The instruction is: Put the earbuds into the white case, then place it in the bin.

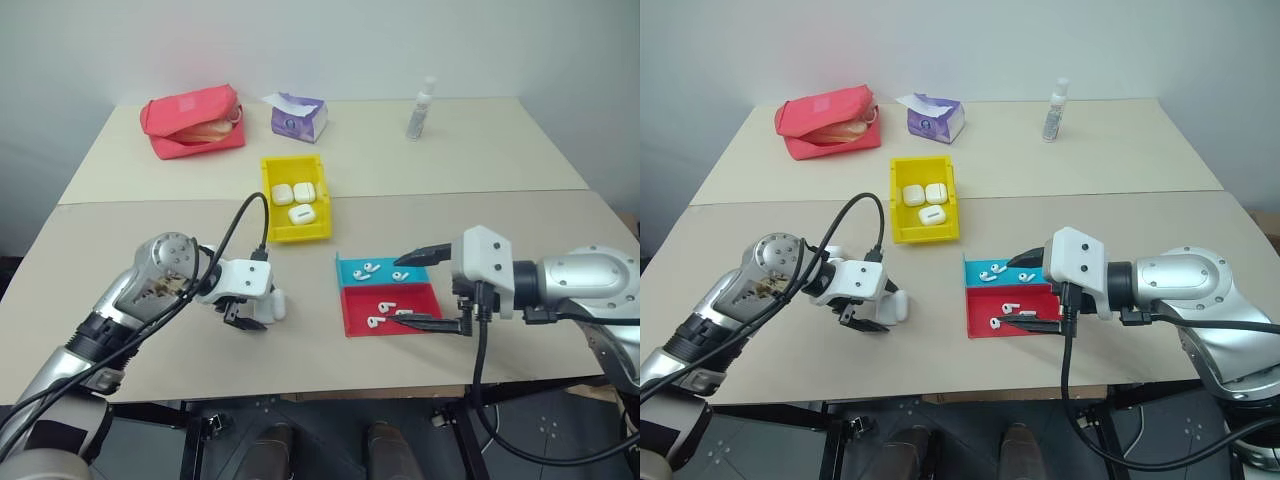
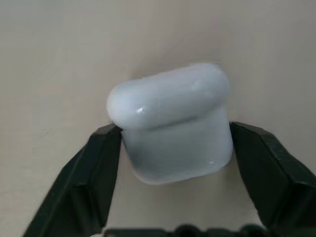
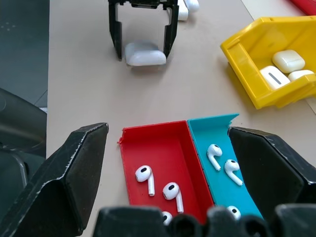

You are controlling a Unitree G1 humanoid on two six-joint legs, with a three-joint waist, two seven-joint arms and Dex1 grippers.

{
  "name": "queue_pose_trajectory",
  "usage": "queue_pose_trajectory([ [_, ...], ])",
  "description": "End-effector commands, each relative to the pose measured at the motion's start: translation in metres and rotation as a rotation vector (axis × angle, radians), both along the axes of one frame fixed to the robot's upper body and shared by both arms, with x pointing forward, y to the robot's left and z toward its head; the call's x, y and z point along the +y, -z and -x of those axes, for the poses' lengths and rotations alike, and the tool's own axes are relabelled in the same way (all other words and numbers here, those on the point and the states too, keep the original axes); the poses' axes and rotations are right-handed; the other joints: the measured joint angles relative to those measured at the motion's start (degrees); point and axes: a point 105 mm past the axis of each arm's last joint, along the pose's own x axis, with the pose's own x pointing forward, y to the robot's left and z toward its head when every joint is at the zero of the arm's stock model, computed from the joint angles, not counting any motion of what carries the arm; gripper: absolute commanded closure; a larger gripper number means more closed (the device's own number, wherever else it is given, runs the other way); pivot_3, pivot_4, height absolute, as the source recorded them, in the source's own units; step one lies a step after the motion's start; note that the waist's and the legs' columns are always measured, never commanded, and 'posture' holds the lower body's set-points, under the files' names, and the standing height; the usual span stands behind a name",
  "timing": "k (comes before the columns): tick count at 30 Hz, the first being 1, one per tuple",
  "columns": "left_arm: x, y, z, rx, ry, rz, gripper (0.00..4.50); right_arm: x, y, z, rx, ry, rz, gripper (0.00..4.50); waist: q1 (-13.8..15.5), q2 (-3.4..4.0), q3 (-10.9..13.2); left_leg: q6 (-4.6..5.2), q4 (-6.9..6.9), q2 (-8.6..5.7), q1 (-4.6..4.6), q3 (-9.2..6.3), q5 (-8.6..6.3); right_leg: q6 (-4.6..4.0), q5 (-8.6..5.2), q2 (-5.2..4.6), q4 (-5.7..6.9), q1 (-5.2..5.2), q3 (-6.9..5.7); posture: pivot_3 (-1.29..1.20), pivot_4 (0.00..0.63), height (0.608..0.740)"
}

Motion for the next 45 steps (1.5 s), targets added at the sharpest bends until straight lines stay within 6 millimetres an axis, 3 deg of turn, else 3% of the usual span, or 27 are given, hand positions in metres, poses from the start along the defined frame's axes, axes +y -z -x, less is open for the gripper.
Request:
queue_pose_trajectory([
  [1,-0.003,-0.001,-0.001,-0.003,-0.002,-0.001,0.04,0.002,-0.008,0.004,-0.040,-0.007,-0.003,0.00,0.00,0.00,0.00,0.00,0.00,0.00,0.00,0.00,0.00,0.00,0.00,0.00,0.00,0.00,0.00,0.00,0.150,0.740],
  [30,-0.003,-0.003,0.004,0.132,-0.155,-0.062,0.04,0.001,-0.003,0.005,-0.027,0.022,-0.015,0.00,-0.05,0.00,0.00,0.02,0.02,0.01,-0.03,-0.01,-0.01,0.00,0.00,0.01,0.02,0.00,-0.05,0.00,0.150,0.740],
  [36,0.000,-0.001,0.009,0.139,-0.152,-0.069,1.69,0.001,-0.002,0.005,-0.024,0.027,-0.017,0.00,-0.06,0.00,0.00,0.02,0.02,0.01,-0.03,-0.01,-0.01,0.00,0.00,0.01,0.02,0.00,-0.05,0.00,0.150,0.740],
  [40,0.003,-0.004,0.008,0.115,-0.142,-0.063,1.70,0.000,-0.002,0.005,-0.022,0.030,-0.017,0.00,-0.06,-0.01,0.00,0.02,0.02,0.01,-0.03,-0.01,-0.01,0.00,0.00,0.01,0.01,-0.01,-0.05,0.00,0.150,0.740],
  [45,-0.002,-0.038,0.001,0.041,-0.065,0.217,1.70,-0.005,-0.003,0.002,-0.021,0.044,-0.012,0.00,-0.03,-0.01,0.00,0.01,0.03,0.03,-0.05,-0.03,-0.01,0.00,0.00,0.00,0.01,-0.05,-0.04,0.00,0.150,0.740],
])
